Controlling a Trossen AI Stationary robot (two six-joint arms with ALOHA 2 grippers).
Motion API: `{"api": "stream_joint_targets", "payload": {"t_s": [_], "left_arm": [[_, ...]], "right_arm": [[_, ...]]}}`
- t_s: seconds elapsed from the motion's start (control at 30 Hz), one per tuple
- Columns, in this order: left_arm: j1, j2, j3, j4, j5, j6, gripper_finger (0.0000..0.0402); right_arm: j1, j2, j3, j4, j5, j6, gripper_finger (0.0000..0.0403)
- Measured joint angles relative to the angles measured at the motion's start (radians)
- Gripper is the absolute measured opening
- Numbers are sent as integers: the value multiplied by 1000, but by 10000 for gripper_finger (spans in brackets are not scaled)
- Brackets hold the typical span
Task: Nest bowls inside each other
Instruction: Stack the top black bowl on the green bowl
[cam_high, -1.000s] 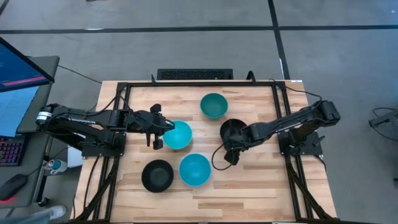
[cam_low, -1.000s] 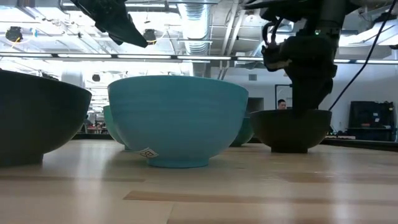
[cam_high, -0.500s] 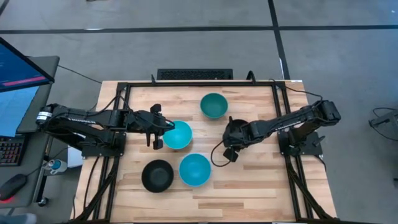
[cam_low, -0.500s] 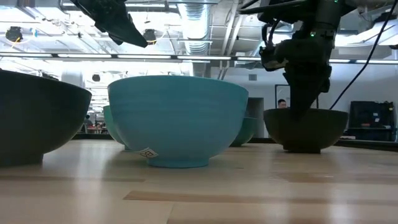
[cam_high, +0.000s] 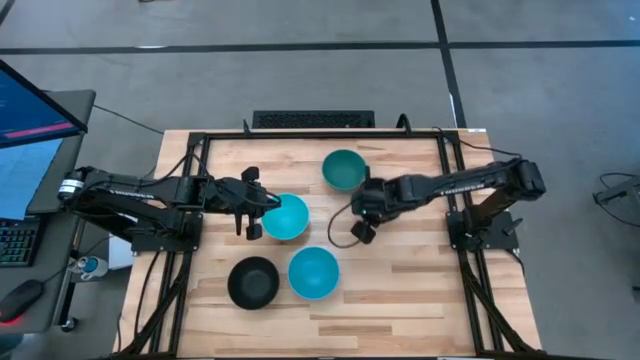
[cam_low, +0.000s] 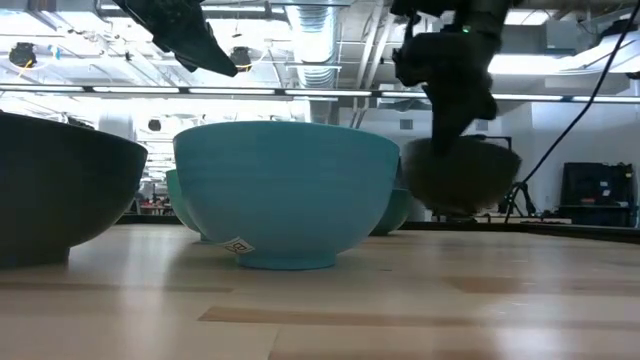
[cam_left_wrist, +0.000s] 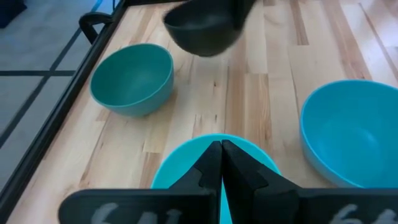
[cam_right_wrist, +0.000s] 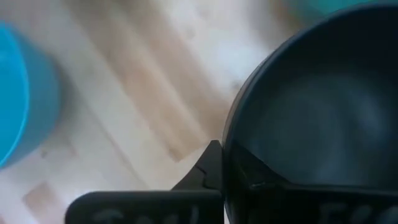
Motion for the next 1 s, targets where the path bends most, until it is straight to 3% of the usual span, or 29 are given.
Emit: {"api": "stream_joint_targets", "payload": {"t_s": [0.23, 0.47, 0.73, 1.0], "left_arm": [[0, 0, 0, 0, -7, 0, 2], [0, 0, 0, 0, -27, 1, 2], [0, 0, 0, -5, -27, 1, 2], [0, 0, 0, -40, -27, -5, 2]], "right_arm": [[-108, 11, 92, -43, 18, -102, 18], [-210, 124, 243, -132, 27, -269, 15], [-241, 329, 505, -188, 20, -419, 36], [-230, 364, 547, -186, -13, -415, 34]]}}
